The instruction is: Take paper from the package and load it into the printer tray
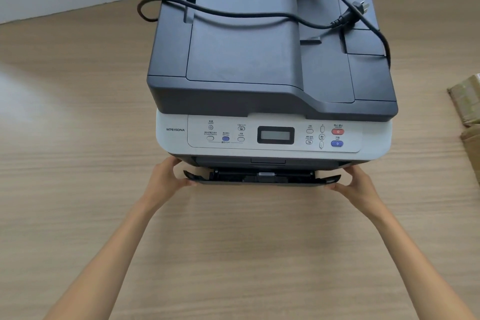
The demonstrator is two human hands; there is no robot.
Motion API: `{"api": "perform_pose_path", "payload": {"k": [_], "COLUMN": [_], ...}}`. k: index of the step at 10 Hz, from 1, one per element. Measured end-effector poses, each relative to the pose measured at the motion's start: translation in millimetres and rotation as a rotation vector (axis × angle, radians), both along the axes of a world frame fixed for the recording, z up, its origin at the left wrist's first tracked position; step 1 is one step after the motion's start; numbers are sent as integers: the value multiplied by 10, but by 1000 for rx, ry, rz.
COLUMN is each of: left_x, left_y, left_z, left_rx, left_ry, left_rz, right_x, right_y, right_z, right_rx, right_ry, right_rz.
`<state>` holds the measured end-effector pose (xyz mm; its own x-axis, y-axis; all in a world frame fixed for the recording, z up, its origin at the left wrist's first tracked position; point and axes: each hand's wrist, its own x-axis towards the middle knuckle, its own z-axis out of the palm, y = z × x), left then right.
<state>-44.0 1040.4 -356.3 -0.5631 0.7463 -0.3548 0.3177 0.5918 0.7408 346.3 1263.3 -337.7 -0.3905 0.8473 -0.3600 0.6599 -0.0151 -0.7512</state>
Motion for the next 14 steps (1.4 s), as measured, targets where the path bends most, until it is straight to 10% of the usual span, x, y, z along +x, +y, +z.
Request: {"api": "perform_pose_path", "payload": {"k": [14], "left_x": [368], "left_y": [-16], "left_z": [158], "left_rx": [69], "left_ry": [128], "left_rz": [99], "right_x": [-274], "right_y": [-358], "right_z": [131], "right_rx": [69], "right_ry": [-37], "right_rz": [-256]}}
